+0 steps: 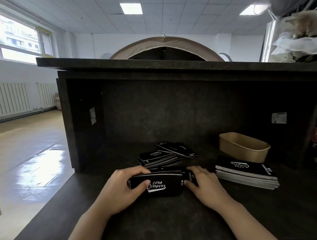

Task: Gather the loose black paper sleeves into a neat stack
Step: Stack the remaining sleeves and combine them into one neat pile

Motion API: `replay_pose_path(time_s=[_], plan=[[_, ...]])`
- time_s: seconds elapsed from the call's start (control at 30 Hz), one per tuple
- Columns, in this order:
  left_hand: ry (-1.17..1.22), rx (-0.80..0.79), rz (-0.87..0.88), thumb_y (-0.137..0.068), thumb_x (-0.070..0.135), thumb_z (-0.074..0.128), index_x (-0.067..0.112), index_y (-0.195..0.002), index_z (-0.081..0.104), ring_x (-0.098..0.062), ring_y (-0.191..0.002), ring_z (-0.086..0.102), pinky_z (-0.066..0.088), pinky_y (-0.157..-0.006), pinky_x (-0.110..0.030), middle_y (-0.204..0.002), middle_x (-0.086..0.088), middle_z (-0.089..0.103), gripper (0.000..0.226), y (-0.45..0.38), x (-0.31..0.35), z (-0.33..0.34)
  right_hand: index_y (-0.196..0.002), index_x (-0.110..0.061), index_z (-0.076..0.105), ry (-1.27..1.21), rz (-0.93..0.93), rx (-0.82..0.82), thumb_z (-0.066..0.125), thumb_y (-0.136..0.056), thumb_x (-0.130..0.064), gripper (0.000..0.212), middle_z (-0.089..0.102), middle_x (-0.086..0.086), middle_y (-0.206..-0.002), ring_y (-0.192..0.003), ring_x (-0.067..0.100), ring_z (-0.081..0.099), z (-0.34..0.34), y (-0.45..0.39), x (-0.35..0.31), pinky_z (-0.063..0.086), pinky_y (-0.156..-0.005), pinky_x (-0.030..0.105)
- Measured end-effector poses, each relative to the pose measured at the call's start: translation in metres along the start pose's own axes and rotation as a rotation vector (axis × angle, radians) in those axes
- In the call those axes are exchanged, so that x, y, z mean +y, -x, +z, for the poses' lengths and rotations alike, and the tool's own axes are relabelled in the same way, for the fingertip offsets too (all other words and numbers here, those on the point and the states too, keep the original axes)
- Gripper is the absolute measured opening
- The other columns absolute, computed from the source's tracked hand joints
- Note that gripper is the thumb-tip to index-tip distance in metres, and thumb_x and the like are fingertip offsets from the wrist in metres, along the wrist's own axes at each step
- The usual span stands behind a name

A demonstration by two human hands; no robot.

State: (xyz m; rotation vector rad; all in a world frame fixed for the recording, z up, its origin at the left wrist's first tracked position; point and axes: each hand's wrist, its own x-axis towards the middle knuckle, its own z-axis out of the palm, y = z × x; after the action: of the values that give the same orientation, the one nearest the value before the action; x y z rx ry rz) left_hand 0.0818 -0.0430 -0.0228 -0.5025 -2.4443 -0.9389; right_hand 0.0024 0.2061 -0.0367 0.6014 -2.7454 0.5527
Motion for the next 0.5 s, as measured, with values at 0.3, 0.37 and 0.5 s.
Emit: replay_pose_path(time_s=[0.3,0.37,0.5], plan=[[0.001,0.012,0.043,-0.083,0.021,0.074,0.035,-0.106,0.072,0.003,-0.112,0.058,0.046,-0.094,-0.015,-0.117,0.023,0.061,0.027,-0.003,-0.007,0.002,-0.124,-0.028,0.057,-0.392,0.082,0.126,0.075,-0.078,-0.007,0.054,0.042,-0.009,-0.119,-0.114,0.008,0.047,-0.008,-0.001,0.005,0.038,-0.098,0.015],[0.002,0.021,0.032,-0.083,0.021,0.074,0.035,-0.104,0.072,0.005,-0.117,0.054,0.045,-0.097,-0.014,-0.127,0.025,0.055,0.026,-0.003,-0.007,0.003,-0.11,-0.023,0.065,-0.452,0.062,0.198,0.063,-0.084,0.004,0.038,0.048,-0.008,-0.112,-0.107,0.005,0.051,-0.011,-0.001,0.004,0.039,-0.095,0.015],[0.026,0.056,0.034,-0.08,0.016,0.076,0.036,-0.11,0.064,0.006,-0.126,0.048,0.042,-0.102,-0.015,-0.134,0.023,0.05,0.038,-0.002,-0.006,0.005,-0.083,-0.023,0.069,-0.651,0.034,0.21,0.046,-0.092,0.008,0.04,0.059,-0.01,-0.096,-0.098,0.0,0.055,-0.013,0.0,-0.001,0.039,-0.086,0.019]])
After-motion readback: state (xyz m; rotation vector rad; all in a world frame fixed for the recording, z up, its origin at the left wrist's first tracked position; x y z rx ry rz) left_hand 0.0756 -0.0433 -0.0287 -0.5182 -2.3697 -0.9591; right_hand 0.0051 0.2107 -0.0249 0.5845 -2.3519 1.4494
